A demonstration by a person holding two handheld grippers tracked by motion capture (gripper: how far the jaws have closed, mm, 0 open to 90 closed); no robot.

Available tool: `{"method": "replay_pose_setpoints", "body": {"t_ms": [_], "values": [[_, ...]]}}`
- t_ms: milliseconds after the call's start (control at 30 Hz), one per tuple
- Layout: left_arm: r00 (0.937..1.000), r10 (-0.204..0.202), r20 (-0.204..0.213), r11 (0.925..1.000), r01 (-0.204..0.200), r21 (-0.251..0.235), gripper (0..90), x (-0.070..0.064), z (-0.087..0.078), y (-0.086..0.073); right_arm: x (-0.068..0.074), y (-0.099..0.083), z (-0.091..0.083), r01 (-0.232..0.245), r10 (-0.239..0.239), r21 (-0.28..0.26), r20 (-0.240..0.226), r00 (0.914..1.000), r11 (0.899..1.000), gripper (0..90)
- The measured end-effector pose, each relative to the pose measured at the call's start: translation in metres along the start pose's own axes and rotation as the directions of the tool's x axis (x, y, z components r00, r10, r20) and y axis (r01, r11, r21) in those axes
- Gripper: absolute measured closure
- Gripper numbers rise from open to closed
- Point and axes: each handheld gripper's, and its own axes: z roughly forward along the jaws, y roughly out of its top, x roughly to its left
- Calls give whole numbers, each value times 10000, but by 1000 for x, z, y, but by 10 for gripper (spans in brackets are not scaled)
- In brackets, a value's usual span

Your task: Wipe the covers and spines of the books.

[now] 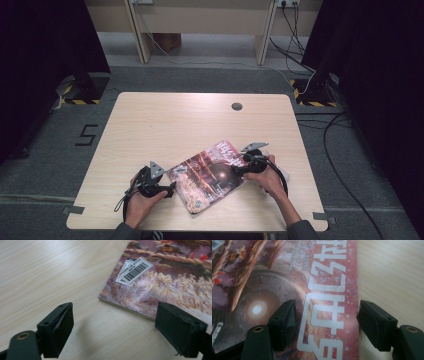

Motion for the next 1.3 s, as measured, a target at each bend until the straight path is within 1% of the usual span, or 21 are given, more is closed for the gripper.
{"method": "replay_pose_setpoints", "body": {"t_ms": [33, 133, 200, 233, 300, 333, 400, 467, 500, 533, 600, 667, 733, 767, 833, 867, 933, 1033, 1200, 1233, 1300], "values": [[10000, -21, -73, 10000, 21, 11, 149, 2, 1, 1, 1, -4, -3, -49, 49, -5, -47, 10000, 10000, 322], [9998, -38, -193, 10000, 38, -9, 172, 6, 3, 2, 7, -11, -10, 166, -166, 80, -38, 9999, 9998, 324], [9998, -131, -132, 9999, 131, -7, 195, 6, 3, 1, 10, -15, -13, 289, -289, 64, -3, 9996, 9996, 325], [9998, -187, -75, 9998, 187, -6, 202, 6, 2, 0, 11, -16, -14, 237, -237, 41, 49, 9997, 9997, 333], [9993, -342, 173, 9994, 342, 1, 205, 4, 0, -1, 11, -16, -15, 284, -284, -33, 175, 9994, 9996, 341], [9989, -357, 320, 9993, 358, -44, 203, 1, -3, -1, 10, -16, -14, 296, -293, -120, 245, 9993, 9995, 340], [9978, -235, 613, 9996, 242, -109, 200, -7, -10, -4, 7, -16, -14, 86, -80, -222, 288, 9996, 9997, 340], [9960, -20, 892, 9999, 33, -140, 200, -15, -16, -6, 5, -17, -13, -143, 146, -273, 114, 9998, 9995, 345], [9948, 89, 1013, 9999, -78, -110, 200, -18, -17, -6, 4, -17, -13, -142, 146, -331, 118, 9998, 9993, 345], [9936, 97, 1125, 9999, -85, -118, 200, -22, -18, -7, 4, -16, -13, -117, 121, -376, 111, 9999, 9992, 344], [9901, 70, 1403, 9999, -54, -118, 198, -30, -20, -8, 4, -15, -13, -295, 298, -475, 64, 9995, 9984, 338], [9862, 248, 1634, 9997, -241, -65, 196, -38, -20, -9, 2, -12, -11, -463, 463, -665, -19, 9989, 9967, 329], [9840, 393, 1739, 9992, -401, 7, 197, -44, -20, -9, 1, -9, -8, -624, 619, -662, -89, 9980, 9959, 327], [9835, 408, 1761, 9991, -415, 0, 196, -45, -19, -9, 1, -8, -6, -564, 564, -661, -21, 9984, 9962, 327], [9840, 430, 1730, 9990, -437, 2, 189, -46, -17, -8, 3, -8, -3, -592, 589, -538, -82, 9982, 9968, 327], [9839, 347, 1752, 9994, -356, 20, 180, -44, -16, -8, 3, -7, -1, -474, 469, -470, -121, 9988, 9978, 326], [9839, 179, 1779, 9998, -189, 37, 165, -42, -15, -9, 5, -7, 0, -538, 533, -431, -122, 9985, 9976, 318], [9845, 258, 1736, 9996, -269, 39, 163, -40, -14, -8, 6, -7, 0, -521, 519, -367, -58, 9986, 9980, 315], [9883, 429, 1467, 9989, -451, 121, 157, -35, -14, -7, 14, -14, -7, -462, 464, -210, 95, 9989, 9987, 307], [9890, 439, 1416, 9989, -459, 115, 157, -33, -14, -7, 15, -16, -9, -293, 294, -180, 101, 9995, 9994, 307], [9907, 337, 1319, 9992, -361, 162, 157, -28, -14, -7, 19, -19, -14, -247, 247, -56, 94, 9996, 9997, 306]]}}
